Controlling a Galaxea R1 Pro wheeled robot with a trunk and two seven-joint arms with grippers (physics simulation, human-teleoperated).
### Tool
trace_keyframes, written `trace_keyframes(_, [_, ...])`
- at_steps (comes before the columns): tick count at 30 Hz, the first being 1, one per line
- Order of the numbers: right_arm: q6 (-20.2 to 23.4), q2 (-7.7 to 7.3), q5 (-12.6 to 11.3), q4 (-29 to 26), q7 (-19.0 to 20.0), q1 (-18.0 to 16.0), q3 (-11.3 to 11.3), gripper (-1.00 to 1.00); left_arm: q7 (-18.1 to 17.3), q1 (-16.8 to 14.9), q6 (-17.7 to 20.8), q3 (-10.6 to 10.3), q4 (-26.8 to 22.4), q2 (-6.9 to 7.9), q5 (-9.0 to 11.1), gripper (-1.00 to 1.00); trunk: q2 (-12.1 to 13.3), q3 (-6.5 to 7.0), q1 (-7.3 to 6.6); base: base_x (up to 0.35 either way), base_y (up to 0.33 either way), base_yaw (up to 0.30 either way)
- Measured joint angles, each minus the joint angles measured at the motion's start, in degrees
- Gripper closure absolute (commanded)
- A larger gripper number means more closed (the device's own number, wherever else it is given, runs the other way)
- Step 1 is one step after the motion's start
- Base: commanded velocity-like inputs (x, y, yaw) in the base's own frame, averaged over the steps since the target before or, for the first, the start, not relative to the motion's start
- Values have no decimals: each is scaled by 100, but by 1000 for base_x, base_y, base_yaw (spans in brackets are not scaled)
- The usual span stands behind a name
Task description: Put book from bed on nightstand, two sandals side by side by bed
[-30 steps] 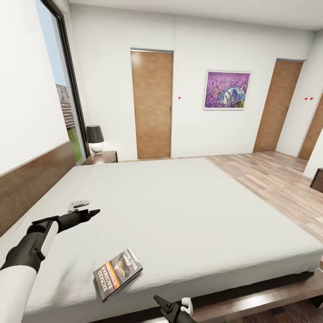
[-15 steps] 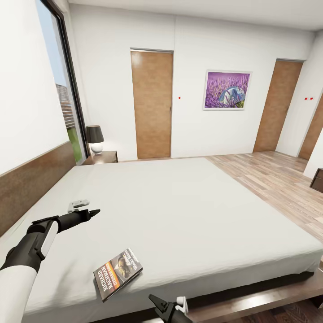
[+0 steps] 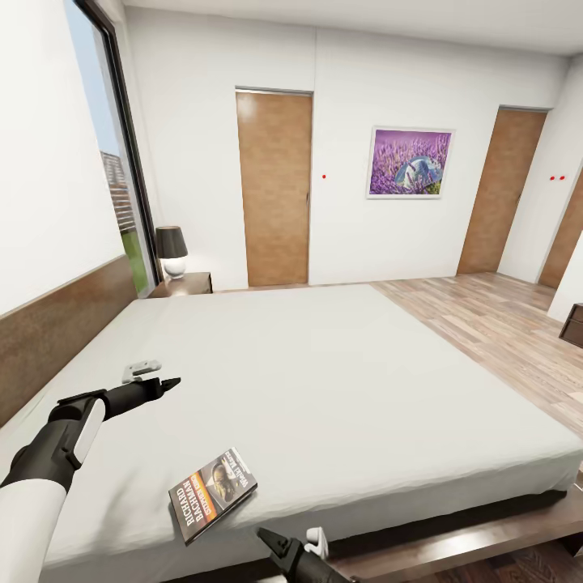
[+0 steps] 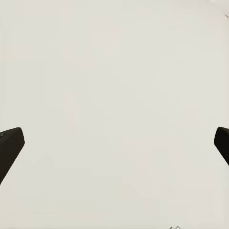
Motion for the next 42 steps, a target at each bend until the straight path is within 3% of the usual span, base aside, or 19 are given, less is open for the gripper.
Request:
trace_keyframes(14, [433, 54, -7, -114, -157, -114, 265, -100, 5, 0, -1, -5, 0, -8, -1, -100, 0, 0, 0, 0, 0, 0])
trace_keyframes(42, [483, 54, -14, -458, -174, -151, 500, -100, 5, 0, -30, -9, 0, -104, -20, -100, 0, 0, 0, 0, 0, 0])
